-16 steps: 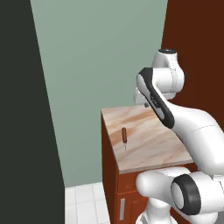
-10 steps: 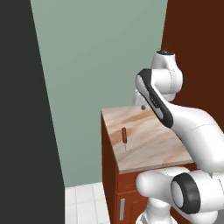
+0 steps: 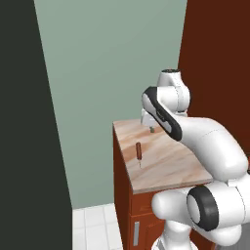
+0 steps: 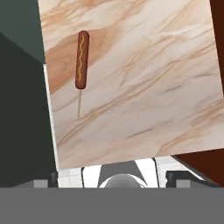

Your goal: Store the hot dog in the freezer for long-term storage. Close the freezer door after placing the cooked food.

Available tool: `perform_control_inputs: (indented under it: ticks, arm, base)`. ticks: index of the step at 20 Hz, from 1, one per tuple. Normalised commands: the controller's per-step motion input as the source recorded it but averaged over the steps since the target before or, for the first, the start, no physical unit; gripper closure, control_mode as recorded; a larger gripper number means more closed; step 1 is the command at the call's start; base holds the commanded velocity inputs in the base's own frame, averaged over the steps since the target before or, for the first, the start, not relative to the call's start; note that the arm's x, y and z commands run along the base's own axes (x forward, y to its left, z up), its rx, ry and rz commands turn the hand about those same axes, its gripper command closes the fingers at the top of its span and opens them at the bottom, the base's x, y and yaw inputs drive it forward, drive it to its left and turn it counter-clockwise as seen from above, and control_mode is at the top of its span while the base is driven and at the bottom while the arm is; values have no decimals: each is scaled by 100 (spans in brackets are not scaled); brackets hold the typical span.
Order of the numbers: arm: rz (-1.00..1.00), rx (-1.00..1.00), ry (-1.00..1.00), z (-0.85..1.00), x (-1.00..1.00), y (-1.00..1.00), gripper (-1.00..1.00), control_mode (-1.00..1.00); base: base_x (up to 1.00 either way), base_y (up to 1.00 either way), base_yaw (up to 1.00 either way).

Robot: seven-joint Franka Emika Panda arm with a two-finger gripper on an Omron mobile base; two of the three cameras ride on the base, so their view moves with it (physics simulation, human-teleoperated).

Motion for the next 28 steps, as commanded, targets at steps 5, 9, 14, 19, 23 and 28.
perform_control_inputs:
  ticks: [5,9,14,19,23,28]
  arm:
    - [-29,0,0,-59,12,16,-100,-100]
    - [-26,1,-1,-48,14,17,-100,-100]
    - [-20,1,0,-33,36,19,-100,-100]
    - [-3,0,0,-26,44,13,-100,-100]
    - [0,0,0,-33,39,17,-100,-100]
    - [0,0,0,-54,31,9,-100,-100]
  base:
    - [0,0,0]
    - [0,0,0]
    - [0,0,0]
    - [0,0,0]
    - [0,0,0]
    - [0,0,0]
